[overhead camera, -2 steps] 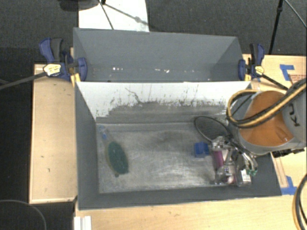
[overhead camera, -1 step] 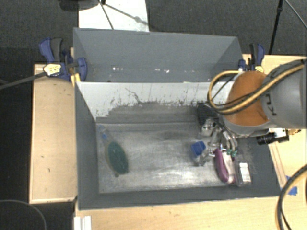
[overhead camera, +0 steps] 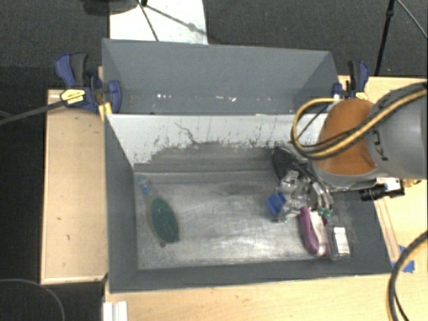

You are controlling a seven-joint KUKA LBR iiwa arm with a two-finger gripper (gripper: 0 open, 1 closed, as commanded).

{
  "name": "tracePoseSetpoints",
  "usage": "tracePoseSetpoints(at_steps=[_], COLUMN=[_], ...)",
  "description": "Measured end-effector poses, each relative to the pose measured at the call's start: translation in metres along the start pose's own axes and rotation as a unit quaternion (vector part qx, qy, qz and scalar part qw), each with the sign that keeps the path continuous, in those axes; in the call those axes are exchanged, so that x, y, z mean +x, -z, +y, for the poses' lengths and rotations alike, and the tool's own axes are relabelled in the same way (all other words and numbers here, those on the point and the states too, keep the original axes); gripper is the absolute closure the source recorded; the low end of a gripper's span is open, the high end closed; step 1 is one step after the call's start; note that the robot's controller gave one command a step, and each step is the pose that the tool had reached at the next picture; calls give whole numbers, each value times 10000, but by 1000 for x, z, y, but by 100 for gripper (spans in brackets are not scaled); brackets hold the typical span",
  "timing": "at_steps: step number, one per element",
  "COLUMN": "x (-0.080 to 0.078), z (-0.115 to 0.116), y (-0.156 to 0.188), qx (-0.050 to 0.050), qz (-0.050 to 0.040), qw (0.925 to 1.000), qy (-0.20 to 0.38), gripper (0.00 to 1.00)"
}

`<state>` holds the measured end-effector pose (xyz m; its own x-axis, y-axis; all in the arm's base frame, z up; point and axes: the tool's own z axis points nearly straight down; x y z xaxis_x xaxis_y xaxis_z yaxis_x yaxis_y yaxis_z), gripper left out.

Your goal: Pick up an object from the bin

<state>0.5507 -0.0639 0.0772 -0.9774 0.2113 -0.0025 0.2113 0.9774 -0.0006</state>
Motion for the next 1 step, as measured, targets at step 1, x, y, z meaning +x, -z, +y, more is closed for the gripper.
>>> tracePoseSetpoints(at_steps=[1], x=[-32], z=[-27], y=[130], qx=[2], qz=[-42], qw=[9884], qy=[1517], gripper=[100])
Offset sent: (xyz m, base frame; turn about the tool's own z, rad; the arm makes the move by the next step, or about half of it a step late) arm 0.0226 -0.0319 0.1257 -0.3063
